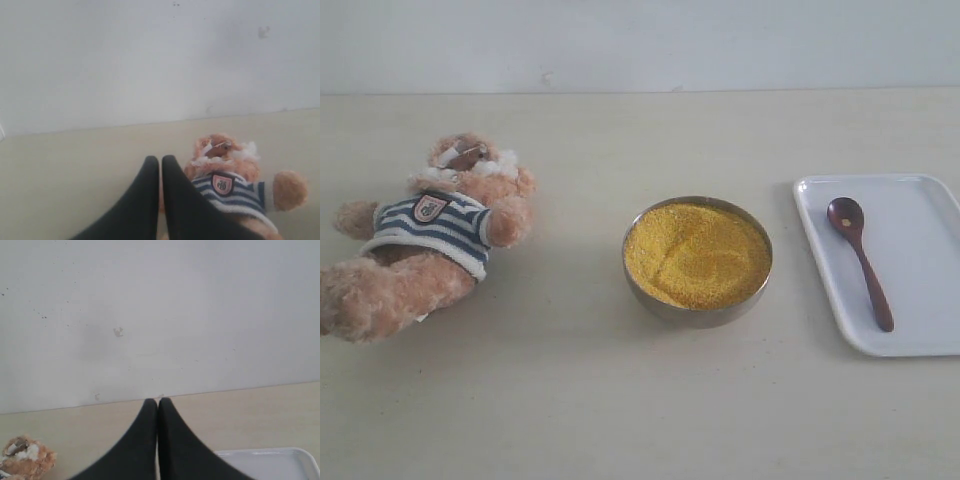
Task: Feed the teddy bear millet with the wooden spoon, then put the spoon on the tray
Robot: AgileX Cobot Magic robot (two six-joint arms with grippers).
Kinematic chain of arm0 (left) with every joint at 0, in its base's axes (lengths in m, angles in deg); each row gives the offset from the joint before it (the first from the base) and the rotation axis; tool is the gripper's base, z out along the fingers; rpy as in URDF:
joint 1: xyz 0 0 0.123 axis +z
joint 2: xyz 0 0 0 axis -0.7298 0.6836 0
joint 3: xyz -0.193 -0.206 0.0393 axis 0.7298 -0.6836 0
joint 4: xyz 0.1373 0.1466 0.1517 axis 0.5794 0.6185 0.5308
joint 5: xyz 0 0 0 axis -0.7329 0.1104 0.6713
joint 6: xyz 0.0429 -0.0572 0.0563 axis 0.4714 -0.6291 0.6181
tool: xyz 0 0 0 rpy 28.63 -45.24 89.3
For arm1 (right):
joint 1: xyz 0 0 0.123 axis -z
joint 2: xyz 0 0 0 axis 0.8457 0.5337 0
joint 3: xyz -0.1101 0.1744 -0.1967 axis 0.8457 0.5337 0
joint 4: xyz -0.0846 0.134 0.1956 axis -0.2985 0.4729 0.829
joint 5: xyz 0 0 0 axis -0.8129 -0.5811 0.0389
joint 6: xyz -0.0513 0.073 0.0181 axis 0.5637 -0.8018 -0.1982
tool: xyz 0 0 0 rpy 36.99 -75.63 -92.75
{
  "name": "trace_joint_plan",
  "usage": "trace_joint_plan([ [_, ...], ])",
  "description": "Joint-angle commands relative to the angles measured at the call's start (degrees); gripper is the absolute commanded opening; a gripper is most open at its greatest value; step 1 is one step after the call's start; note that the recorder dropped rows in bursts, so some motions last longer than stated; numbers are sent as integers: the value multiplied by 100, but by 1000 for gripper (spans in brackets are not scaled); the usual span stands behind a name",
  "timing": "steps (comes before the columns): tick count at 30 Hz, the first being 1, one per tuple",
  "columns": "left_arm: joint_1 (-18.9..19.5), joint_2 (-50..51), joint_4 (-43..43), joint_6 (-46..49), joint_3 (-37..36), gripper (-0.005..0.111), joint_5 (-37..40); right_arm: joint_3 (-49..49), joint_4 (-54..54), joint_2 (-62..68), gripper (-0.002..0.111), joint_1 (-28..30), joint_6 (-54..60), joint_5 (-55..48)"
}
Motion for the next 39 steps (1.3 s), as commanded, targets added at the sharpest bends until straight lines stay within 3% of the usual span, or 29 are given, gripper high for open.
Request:
trace_joint_plan([
  [1,340,-469,29,-624,-870,4,-627,12,-20,-13,0,0,-13,-9],
  [2,411,-469,29,-686,-878,4,-896,12,-20,-13,0,0,-13,-9],
  [21,515,-469,63,-642,-878,4,389,12,-20,-13,0,0,-36,-9],
  [28,515,-469,63,46,-878,4,400,12,-20,-13,0,0,-36,-9],
  [39,515,-469,63,-303,-878,4,400,12,-20,-13,0,0,-36,-9],
])
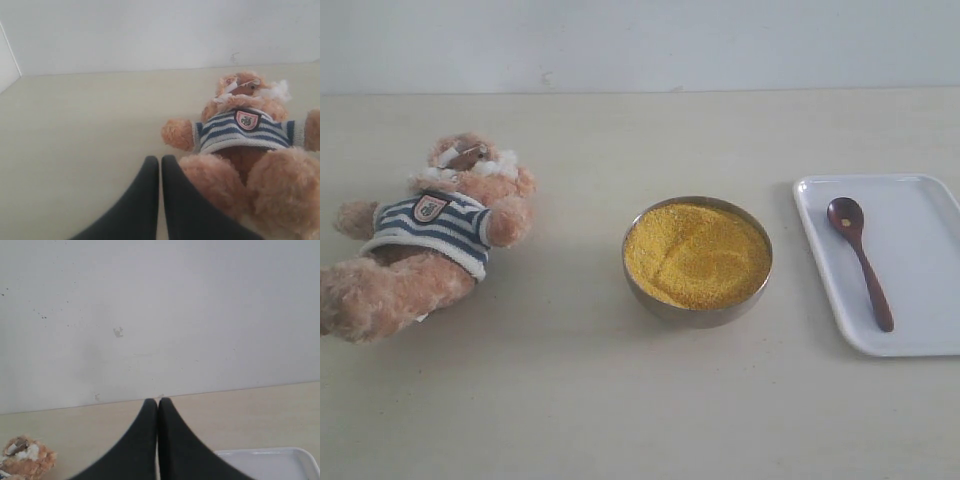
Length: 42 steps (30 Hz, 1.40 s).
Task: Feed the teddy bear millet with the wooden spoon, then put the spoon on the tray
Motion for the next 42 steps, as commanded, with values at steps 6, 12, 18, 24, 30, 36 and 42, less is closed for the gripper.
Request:
trace_joint_plan([
  [6,8,-17,1,-222,-15,4,7,12,-20,-13,0,0,-28,-1],
  [12,8,-17,1,-222,-15,4,17,12,-20,-13,0,0,-28,-1],
  [18,8,-17,-15,-222,-15,4,17,12,-20,-13,0,0,-28,-1],
  [24,8,-17,-15,-222,-15,4,17,12,-20,-13,0,0,-28,-1],
  [30,8,-17,-14,-194,-15,4,17,12,-20,-13,0,0,-22,-20],
  [36,8,-17,-14,-194,-15,4,17,22,-251,-36,0,0,136,-86],
  [42,8,-17,-14,-194,-15,4,17,790,-393,-460,0,-205,122,401],
])
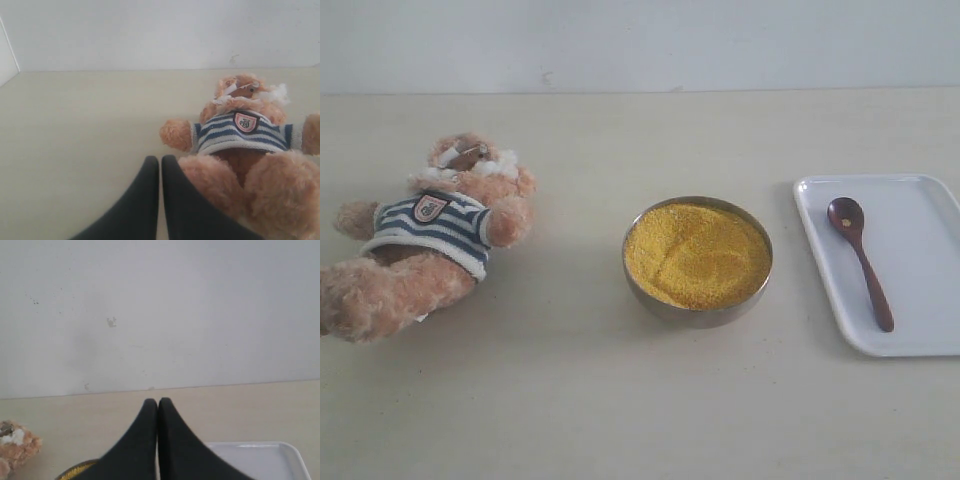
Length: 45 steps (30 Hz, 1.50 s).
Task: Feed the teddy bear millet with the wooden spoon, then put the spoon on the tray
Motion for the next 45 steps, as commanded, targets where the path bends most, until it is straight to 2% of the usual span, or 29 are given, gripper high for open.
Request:
trace_joint_plan([
  [1,8,-17,-14,-32,-15,4,17,672,-115,-349,0,-204,57,440],
  [7,8,-17,-14,-32,-15,4,17,1810,-92,-796,0,-239,-7,740],
  [10,8,-17,-14,-32,-15,4,17,1880,-92,-796,0,-239,-7,718],
  [16,8,-17,-14,-32,-15,4,17,1880,-642,-1202,0,-239,142,29],
  [17,8,-17,-14,-32,-15,4,17,1880,-823,-1232,0,-239,-9,29],
  [20,8,-17,-14,-32,-15,4,17,1880,-2614,-1257,0,-229,-1911,-468],
  [21,8,-17,-14,-32,-15,4,17,1880,-2781,-1257,0,-229,-2153,-580],
  [45,8,-17,-14,-32,-15,4,17,1880,-2836,-1263,0,-229,-1768,-569],
])
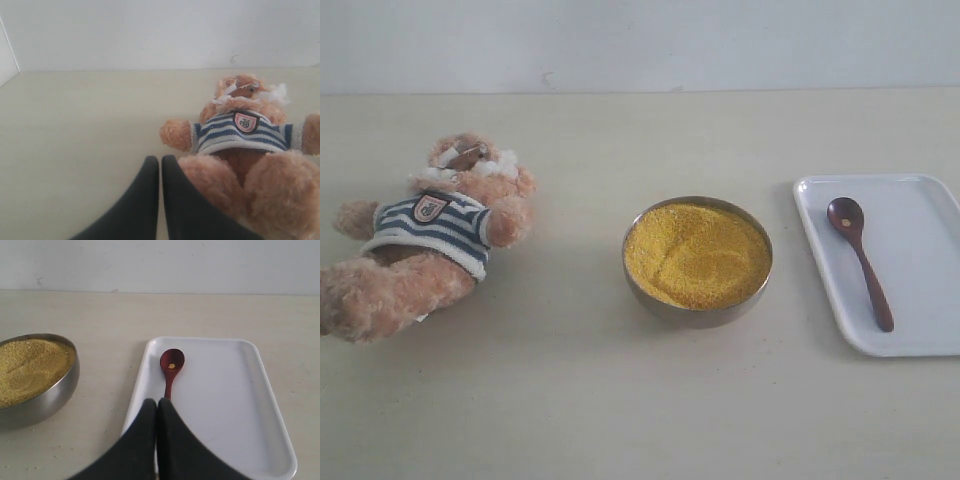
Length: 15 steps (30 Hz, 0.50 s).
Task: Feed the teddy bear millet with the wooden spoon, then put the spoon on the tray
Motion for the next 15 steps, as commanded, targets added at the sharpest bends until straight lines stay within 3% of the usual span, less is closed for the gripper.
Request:
trace_joint_plan([
  [1,8,-17,-14,-32,-15,4,17,-3,-23,-41,0,3,144,10],
  [15,8,-17,-14,-18,-15,4,17,-3,33,-41,0,3,112,7],
])
